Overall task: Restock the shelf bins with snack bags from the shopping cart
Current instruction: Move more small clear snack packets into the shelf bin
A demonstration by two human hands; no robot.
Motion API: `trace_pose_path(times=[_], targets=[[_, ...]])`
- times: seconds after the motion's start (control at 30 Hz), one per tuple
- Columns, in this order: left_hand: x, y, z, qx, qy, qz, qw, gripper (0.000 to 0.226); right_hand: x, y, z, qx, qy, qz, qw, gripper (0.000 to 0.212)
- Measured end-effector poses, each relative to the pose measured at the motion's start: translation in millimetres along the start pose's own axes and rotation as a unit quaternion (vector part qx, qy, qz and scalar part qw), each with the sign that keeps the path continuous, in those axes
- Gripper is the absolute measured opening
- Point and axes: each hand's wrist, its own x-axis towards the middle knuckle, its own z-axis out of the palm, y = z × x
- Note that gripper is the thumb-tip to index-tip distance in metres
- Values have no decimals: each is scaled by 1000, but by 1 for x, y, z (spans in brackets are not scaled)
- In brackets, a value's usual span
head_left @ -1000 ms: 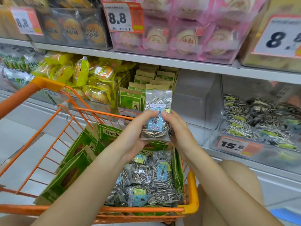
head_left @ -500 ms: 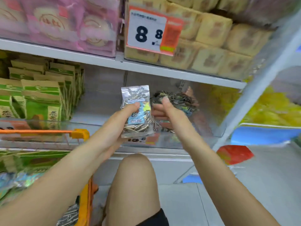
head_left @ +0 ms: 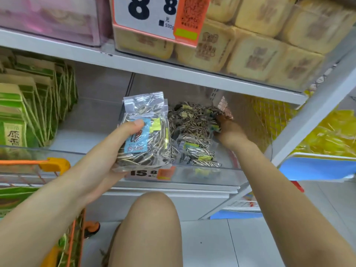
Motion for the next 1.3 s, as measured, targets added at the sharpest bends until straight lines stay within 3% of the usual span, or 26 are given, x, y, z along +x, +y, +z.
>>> trace_pose_path(times=[0.13, 0.27, 0.33, 0.5, 0.6, 0.73, 0.9, 1.17, 1.23, 1.3], targets=[[-5, 3, 0, 34, -36, -12, 999, 39, 1, 7, 5, -33, 62, 18, 997, 47], [-13, 9, -8, 30, -40, -1, 999, 38, -12, 1, -9, 19, 188, 20, 982, 55], [-13, 13, -8, 11, -20, -18, 1000, 37, -16, -5, -13, 5, 222, 26, 975, 70], [-17, 10, -10, 21, -1, -27, 999, 40, -6, -7, -6, -69, 132, 50, 988, 74], [-20, 14, -5, 28, 6, -52, 998, 41, 0, -4, 3, -155, 82, 16, 984, 55], [-17, 13, 0, -70, 4, -49, 996, 42, 8, -5, 5, -234, 77, -14, 969, 42], [-23, 2, 6, -249, 40, -33, 967, 40, 20, -5, 5, -170, 86, -7, 982, 42], [19, -18, 5, -125, 46, -26, 991, 49, 6, -9, -3, -126, 61, 10, 990, 54], [22, -16, 9, -114, 50, -17, 992, 54, -11, -15, -12, -74, 133, -4, 988, 44], [14, -14, 17, -156, 14, -13, 988, 79, -42, -32, -25, 41, 211, -33, 976, 30]])
